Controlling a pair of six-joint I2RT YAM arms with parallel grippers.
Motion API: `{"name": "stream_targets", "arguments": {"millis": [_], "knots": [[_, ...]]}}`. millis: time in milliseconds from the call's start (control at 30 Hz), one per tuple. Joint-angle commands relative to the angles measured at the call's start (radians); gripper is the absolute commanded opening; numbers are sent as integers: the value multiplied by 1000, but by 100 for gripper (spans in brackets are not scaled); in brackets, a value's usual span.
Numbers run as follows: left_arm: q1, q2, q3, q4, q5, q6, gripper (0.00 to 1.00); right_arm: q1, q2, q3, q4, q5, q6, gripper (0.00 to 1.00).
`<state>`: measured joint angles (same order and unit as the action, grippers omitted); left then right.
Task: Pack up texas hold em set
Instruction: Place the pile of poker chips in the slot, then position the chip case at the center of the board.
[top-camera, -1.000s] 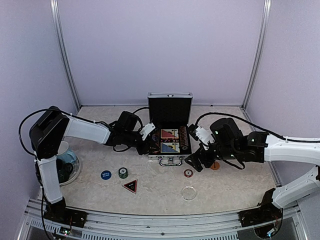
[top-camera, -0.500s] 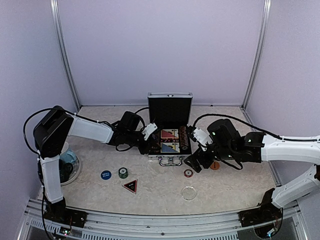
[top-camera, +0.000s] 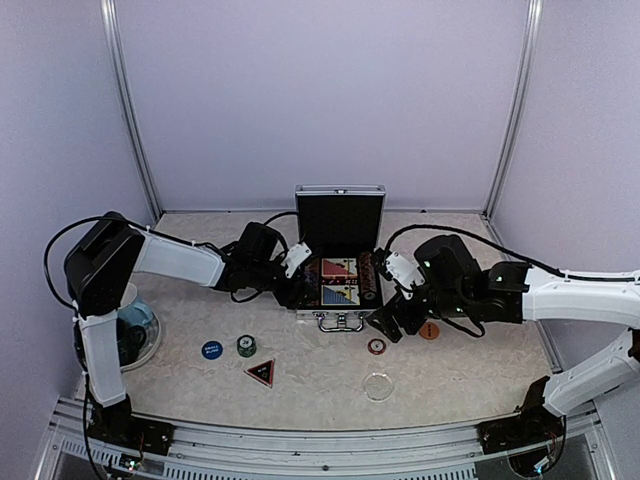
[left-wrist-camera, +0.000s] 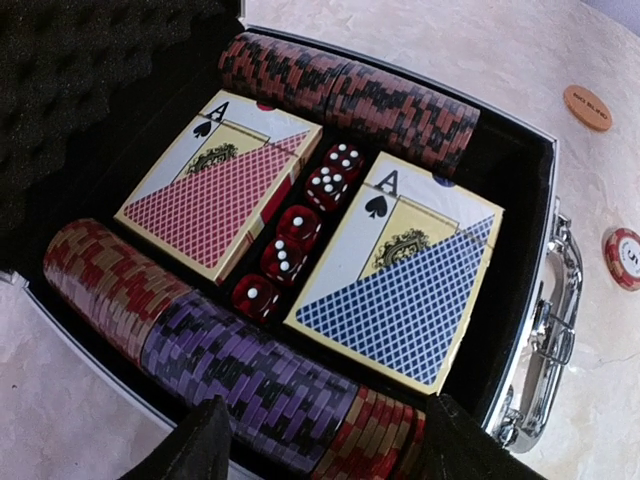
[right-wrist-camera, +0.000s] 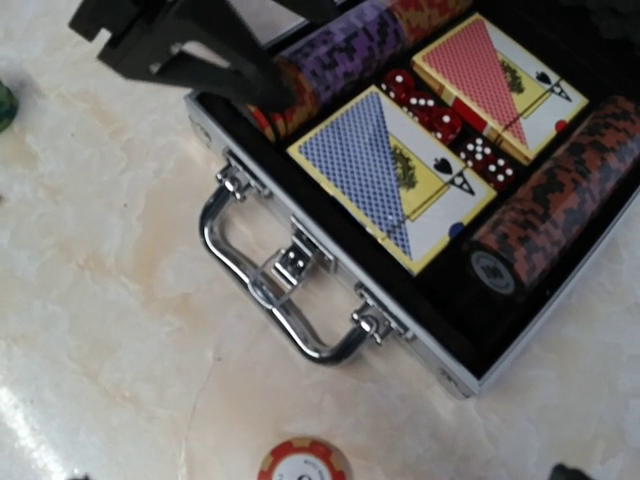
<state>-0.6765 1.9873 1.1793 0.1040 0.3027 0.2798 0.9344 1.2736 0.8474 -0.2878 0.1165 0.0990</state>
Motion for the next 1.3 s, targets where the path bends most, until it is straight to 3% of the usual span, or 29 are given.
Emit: {"name": "stream_targets", "arguments": {"millis": [0, 167, 300, 567, 1033, 1267], "knots": [[8, -79, -61, 70, -37, -52, 73, -8, -9, 38, -14, 2, 13, 99], [6, -170, -129, 178, -79, -157, 92, -8, -20, 28, -6, -9, 28, 99], [1, -217, -173, 228, -114, -243, 99, -8, -9, 25, 1, -18, 37, 99], [-97, -210, -155, 111, -293, -163, 99, -6, 17, 27, 22, -27, 35, 99], [-82, -69, -52, -23, -330, -144, 99, -6, 11, -13, 26, 9, 31, 99], [-81, -45, -42, -30, -353, -146, 99, -8, 85, 2, -37, 65, 57, 99]]}}
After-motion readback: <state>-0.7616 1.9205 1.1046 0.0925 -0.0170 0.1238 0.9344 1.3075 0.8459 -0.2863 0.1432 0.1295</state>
